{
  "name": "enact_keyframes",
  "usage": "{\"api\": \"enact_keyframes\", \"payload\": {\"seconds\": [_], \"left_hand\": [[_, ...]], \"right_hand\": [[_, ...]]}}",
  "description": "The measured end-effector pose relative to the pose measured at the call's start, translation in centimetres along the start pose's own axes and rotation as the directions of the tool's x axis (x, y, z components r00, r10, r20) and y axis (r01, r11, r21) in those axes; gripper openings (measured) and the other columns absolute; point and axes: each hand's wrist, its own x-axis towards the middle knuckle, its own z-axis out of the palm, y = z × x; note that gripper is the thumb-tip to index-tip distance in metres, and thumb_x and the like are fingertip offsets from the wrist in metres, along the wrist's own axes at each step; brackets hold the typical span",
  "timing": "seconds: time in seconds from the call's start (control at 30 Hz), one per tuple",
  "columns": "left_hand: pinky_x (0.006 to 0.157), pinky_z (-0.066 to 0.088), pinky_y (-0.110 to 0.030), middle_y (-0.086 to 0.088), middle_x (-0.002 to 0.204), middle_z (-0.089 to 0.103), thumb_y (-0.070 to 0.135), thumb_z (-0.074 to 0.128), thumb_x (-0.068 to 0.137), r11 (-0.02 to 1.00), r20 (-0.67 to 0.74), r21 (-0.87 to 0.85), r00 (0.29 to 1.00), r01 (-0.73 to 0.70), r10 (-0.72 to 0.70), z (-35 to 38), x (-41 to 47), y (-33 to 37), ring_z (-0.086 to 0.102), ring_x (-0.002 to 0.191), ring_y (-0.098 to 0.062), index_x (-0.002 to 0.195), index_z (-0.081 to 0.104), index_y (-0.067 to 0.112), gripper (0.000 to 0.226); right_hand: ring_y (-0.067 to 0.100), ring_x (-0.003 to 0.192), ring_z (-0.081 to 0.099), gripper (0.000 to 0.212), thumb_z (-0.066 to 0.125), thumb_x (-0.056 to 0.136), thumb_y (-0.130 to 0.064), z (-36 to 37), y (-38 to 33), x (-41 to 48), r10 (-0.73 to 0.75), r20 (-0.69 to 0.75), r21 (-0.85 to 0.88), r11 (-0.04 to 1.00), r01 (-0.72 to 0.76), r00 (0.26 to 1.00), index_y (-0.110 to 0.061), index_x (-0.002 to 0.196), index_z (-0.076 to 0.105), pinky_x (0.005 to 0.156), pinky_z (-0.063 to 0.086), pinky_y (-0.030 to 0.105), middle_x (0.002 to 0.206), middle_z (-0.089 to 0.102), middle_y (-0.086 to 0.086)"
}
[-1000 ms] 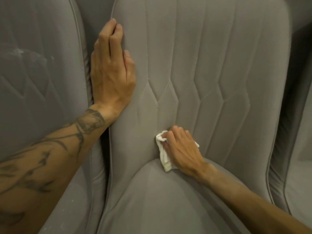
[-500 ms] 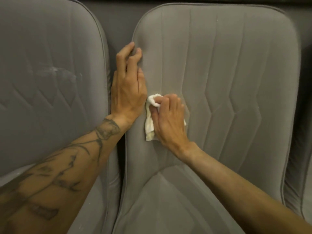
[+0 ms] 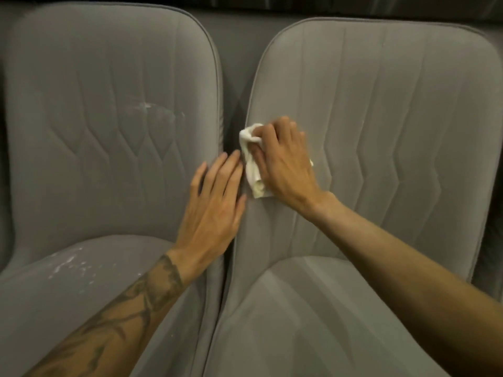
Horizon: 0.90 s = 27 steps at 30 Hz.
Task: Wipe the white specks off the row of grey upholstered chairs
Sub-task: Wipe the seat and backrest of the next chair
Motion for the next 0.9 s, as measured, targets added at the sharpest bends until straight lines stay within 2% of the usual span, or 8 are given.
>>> {"api": "enact_keyframes", "payload": {"seconds": [0.13,0.2,0.3,0.47,0.53,0.63,0.73,0.9], "left_hand": [[0.13,0.015,-0.05,-0.009,0.17,0.028,0.038,0.045,0.106,1.0,0.066,0.019,0.998,0.007,-0.009,0.5,-1.4,0.0,0.02,0.16,-0.025,0.162,0.028,0.006,0.066],[0.13,0.015,-0.05,-0.01,0.168,0.031,0.039,0.045,0.105,1.0,0.069,0.006,0.997,0.02,-0.021,0.6,-1.6,0.0,0.022,0.159,-0.025,0.16,0.031,0.006,0.066],[0.13,0.015,-0.048,-0.009,0.164,0.037,0.039,0.047,0.104,0.999,0.067,-0.048,0.998,0.018,-0.015,0.6,-2.0,-0.2,0.025,0.158,-0.023,0.158,0.036,0.006,0.064],[0.131,0.011,-0.045,-0.007,0.165,0.035,0.037,0.058,0.1,0.991,0.081,-0.135,0.997,0.003,0.009,0.4,-2.2,-0.8,0.021,0.159,-0.02,0.157,0.037,0.008,0.067],[0.131,0.011,-0.045,-0.005,0.167,0.033,0.038,0.06,0.099,0.989,0.105,-0.144,0.994,-0.017,0.032,0.3,-2.2,-1.2,0.019,0.16,-0.019,0.159,0.033,0.009,0.071],[0.132,0.008,-0.044,-0.002,0.17,0.028,0.04,0.054,0.103,0.989,0.13,-0.139,0.99,-0.042,0.06,0.3,-2.3,-1.8,0.012,0.161,-0.016,0.162,0.028,0.011,0.07],[0.132,0.007,-0.044,-0.002,0.17,0.027,0.04,0.045,0.107,0.986,0.138,-0.166,0.989,-0.025,0.048,0.2,-2.4,-1.6,0.01,0.161,-0.014,0.163,0.028,0.01,0.066],[0.132,0.01,-0.047,-0.004,0.168,0.033,0.032,0.042,0.107,0.969,0.178,-0.247,0.984,0.023,0.022,-0.5,-4.6,-0.7,0.014,0.161,-0.015,0.161,0.033,0.009,0.059]], "right_hand": [[0.028,0.091,0.048,0.028,0.041,0.103,-0.038,-1.0,1.3,4.7,-0.087,-0.037,-0.148,0.986,0.081,0.996,-0.013,0.106,0.054,0.078,0.036,0.038,0.106,0.051,0.011],[0.026,0.093,0.048,0.028,0.04,0.101,-0.037,-0.7,1.1,6.6,-0.017,-0.076,-0.199,0.98,0.001,0.997,-0.014,0.108,0.054,0.077,0.032,0.034,0.109,0.051,0.01],[0.027,0.097,0.049,0.026,0.043,0.099,-0.034,0.3,-0.4,5.2,0.133,-0.132,-0.128,0.98,-0.15,0.982,-0.014,0.11,0.055,0.08,0.037,0.036,0.112,0.052,0.01],[0.026,0.094,0.048,0.028,0.042,0.103,-0.036,0.6,-1.5,0.5,-0.114,0.073,-0.063,0.991,0.118,0.991,-0.012,0.109,0.056,0.081,0.04,0.04,0.107,0.051,0.009],[0.028,0.094,0.048,0.029,0.045,0.1,-0.036,-0.2,0.2,3.0,-0.167,0.068,-0.088,0.981,0.172,0.984,-0.011,0.11,0.054,0.082,0.04,0.039,0.108,0.051,0.012],[0.027,0.096,0.049,0.03,0.044,0.099,-0.038,-0.6,1.9,7.5,-0.019,-0.069,-0.137,0.99,0.01,0.997,-0.012,0.111,0.053,0.081,0.04,0.037,0.111,0.051,0.013],[0.026,0.096,0.05,0.027,0.045,0.099,-0.035,0.6,0.9,6.0,0.103,-0.166,-0.085,0.989,-0.118,0.981,-0.012,0.108,0.055,0.08,0.042,0.038,0.11,0.053,0.012],[0.022,0.09,0.047,0.02,0.047,0.102,-0.03,2.4,-2.1,-5.4,0.172,0.011,0.091,0.981,-0.172,0.985,-0.012,0.106,0.053,0.079,0.043,0.041,0.102,0.049,0.009]]}}
